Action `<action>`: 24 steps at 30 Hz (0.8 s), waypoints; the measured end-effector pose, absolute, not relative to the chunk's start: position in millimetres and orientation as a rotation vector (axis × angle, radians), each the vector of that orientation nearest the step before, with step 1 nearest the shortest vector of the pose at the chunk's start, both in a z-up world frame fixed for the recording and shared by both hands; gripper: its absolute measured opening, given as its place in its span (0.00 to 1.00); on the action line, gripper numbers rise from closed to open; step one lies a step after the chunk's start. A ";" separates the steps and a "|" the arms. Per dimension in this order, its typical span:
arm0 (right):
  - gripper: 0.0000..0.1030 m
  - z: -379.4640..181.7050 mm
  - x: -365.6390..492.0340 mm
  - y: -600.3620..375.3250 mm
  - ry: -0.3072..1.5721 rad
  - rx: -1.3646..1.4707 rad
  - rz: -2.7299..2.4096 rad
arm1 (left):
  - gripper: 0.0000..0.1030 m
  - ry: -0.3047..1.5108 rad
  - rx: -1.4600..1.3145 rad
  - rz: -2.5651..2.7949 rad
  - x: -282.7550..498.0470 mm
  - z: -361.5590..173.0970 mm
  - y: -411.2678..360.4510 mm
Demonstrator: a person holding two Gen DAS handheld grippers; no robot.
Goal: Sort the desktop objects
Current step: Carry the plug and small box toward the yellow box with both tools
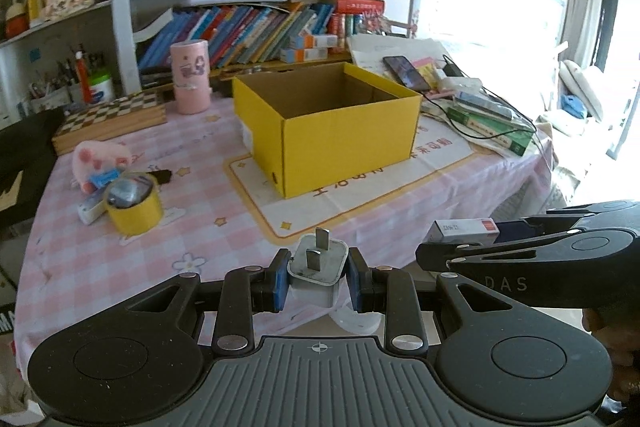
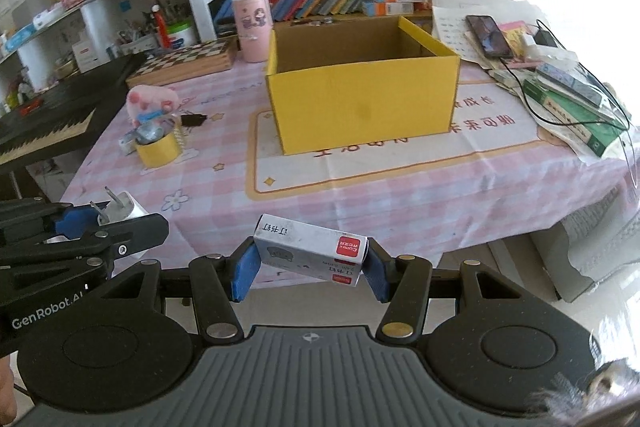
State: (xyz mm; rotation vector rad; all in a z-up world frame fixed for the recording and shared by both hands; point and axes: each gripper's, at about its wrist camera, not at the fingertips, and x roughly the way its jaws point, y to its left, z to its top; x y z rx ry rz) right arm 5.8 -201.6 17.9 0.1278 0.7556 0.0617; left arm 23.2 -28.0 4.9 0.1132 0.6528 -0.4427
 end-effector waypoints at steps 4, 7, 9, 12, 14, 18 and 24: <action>0.51 15.1 12.7 -210.3 0.767 0.140 0.052 | 0.27 0.665 0.120 -0.458 31.6 2.4 -36.3; 0.51 12.7 19.6 -216.3 0.775 0.146 0.048 | 0.27 0.673 0.125 -0.464 39.1 0.2 -43.7; 0.51 10.9 25.8 -221.3 0.778 0.149 0.048 | 0.27 0.676 0.129 -0.463 44.3 -0.9 -48.4; 0.51 8.7 38.2 -229.5 0.784 0.153 0.056 | 0.27 0.679 0.131 -0.454 54.2 -1.8 -56.2; 0.51 8.1 49.1 -235.4 0.790 0.153 0.065 | 0.27 0.682 0.129 -0.445 62.1 -1.8 -61.5; 0.51 9.1 70.8 -247.6 0.793 0.147 0.082 | 0.27 0.686 0.125 -0.436 81.0 -1.1 -74.7; 0.51 11.3 105.2 -268.8 0.792 0.130 0.108 | 0.27 0.678 0.123 -0.425 110.4 1.0 -98.8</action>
